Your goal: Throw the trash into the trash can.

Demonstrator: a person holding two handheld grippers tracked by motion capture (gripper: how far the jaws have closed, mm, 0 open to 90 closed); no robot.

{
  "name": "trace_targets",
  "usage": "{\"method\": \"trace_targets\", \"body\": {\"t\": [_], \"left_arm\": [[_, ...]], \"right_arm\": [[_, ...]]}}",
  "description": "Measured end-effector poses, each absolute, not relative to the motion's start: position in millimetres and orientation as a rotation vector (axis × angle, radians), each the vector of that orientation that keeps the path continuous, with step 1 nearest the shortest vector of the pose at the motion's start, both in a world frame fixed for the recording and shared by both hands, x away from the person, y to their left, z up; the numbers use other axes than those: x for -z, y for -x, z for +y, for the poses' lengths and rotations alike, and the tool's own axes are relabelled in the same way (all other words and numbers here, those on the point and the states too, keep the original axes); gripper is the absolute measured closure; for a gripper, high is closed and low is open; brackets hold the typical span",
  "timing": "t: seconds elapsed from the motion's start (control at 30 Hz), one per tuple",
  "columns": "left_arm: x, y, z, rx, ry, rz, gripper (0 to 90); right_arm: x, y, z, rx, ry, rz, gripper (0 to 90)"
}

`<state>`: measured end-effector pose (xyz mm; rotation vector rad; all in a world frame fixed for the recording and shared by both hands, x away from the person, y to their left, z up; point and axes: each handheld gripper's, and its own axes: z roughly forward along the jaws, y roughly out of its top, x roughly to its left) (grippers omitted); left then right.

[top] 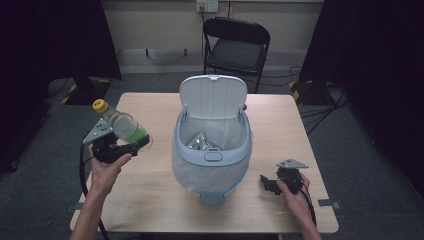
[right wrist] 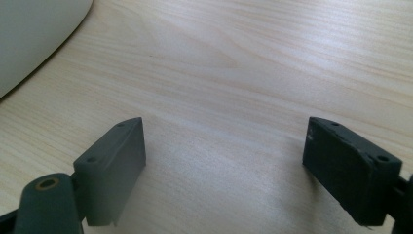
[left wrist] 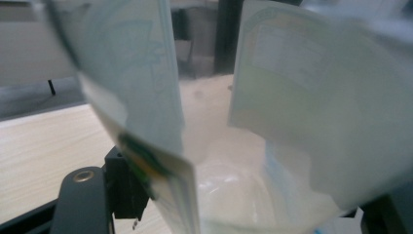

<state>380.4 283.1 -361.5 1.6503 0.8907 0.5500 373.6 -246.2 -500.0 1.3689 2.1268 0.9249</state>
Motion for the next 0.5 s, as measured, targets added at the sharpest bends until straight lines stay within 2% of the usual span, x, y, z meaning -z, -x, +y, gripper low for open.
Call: {"method": "trace_targets", "body": {"t": [0.5], "left_arm": [[314, -370, 267, -0.573, -1.586, 0.782, 28.2]], "right_arm": [[500, -374, -246, -0.925, -1.369, 2.127, 14.6]]}}
